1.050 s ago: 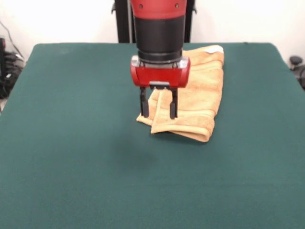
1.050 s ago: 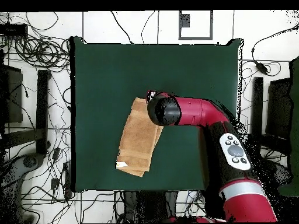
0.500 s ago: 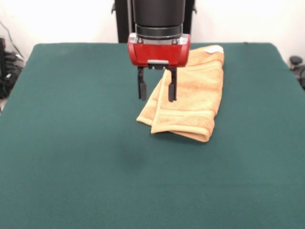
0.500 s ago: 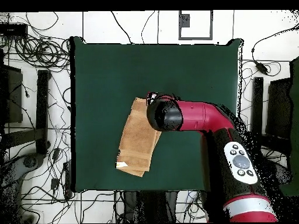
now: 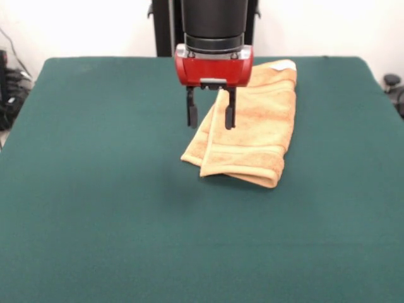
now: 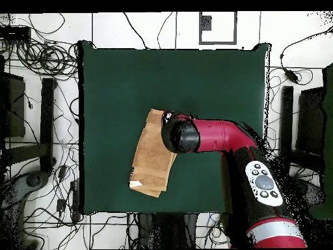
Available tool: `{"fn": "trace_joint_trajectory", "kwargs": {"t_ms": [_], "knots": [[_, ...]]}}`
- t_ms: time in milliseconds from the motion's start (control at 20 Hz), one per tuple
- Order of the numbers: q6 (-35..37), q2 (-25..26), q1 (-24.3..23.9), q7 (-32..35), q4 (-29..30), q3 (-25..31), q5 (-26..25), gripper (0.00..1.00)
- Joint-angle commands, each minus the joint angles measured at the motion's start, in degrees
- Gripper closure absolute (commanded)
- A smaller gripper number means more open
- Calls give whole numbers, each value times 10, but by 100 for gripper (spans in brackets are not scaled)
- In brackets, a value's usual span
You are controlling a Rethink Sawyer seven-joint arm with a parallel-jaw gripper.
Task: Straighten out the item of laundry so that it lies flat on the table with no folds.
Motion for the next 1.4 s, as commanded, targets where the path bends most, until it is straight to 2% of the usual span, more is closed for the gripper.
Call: {"fn": "trace_joint_trajectory", "kwargs": {"t_ms": [50,400,800,1400], "knots": [[-39,23,12,3,59,39,-36,0],[-26,27,10,1,45,41,-41,0],[-47,88,-5,-22,1,52,-57,0],[-58,109,1,-13,-17,47,-67,0]]}}
